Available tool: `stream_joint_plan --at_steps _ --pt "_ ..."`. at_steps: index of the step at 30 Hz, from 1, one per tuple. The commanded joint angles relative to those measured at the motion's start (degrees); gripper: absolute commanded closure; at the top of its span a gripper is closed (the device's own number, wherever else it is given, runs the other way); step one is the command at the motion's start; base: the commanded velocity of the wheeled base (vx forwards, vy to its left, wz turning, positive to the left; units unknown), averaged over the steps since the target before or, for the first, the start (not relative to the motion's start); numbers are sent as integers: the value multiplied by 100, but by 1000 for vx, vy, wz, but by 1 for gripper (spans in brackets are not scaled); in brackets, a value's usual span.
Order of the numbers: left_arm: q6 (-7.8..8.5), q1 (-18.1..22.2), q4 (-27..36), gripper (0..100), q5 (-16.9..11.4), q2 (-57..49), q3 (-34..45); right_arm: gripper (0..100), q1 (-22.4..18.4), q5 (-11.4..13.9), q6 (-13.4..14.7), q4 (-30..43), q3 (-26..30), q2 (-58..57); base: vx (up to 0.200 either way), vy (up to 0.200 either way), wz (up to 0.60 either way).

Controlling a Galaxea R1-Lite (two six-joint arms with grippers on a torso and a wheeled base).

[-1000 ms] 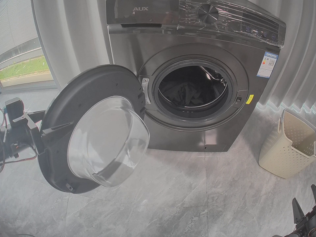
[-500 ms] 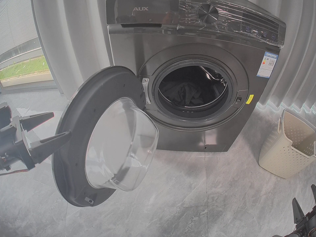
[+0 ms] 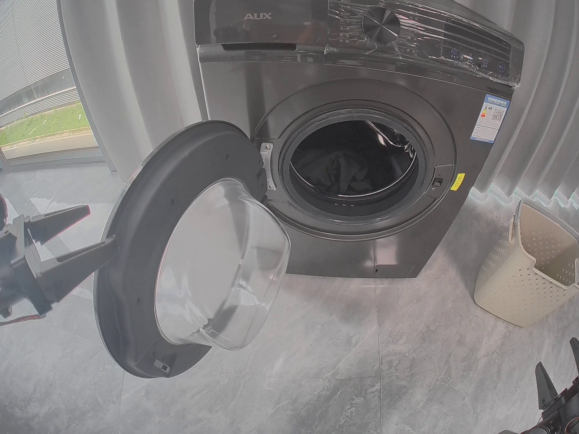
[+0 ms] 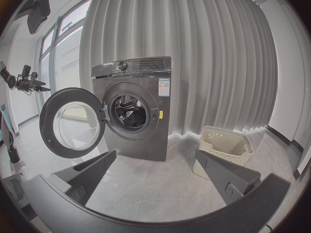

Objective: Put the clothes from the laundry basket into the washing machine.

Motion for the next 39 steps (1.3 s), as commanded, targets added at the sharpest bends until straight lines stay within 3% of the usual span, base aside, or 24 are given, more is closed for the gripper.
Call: stream_joint_plan --at_steps 1,5,7,10,13,17,20,22,28,32,39 --pt "56 -120 -69 0 46 764 40 0 0 3 -3 -2 101 -31 0 0 0" --pt "65 -190 -78 0 -24 1027 -4 0 0 3 -3 -2 101 -31 0 0 0" --pt "-49 -594 -113 0 -121 1089 -39 0 0 3 -3 -2 101 -31 0 0 0" --pt "-375 -1007 -130 0 -279 1080 -21 0 0 3 -3 -2 101 -31 0 0 0" --pt "-559 -1315 -139 0 -297 1063 -30 0 0 3 -3 -2 101 -31 0 0 0" --pt "-928 -1658 -306 0 -262 983 -39 0 0 3 -3 -2 101 -40 0 0 0" --pt "-928 -1623 -438 0 -191 1001 23 0 0 3 -3 -2 101 -31 0 0 0" --pt "-858 -1517 -456 0 37 1027 93 0 0 3 -3 -2 101 -40 0 0 0" --pt "-445 -1447 -456 0 732 1344 172 0 -9 3 -3 -2 101 -40 0 0 0" --pt "-146 -1491 -508 0 872 1818 49 0 0 3 -12 -2 101 -31 0 0 0" --pt "-190 -1763 -1326 0 1153 3084 -434 0 0 3 -12 -2 101 -40 0 0 0"
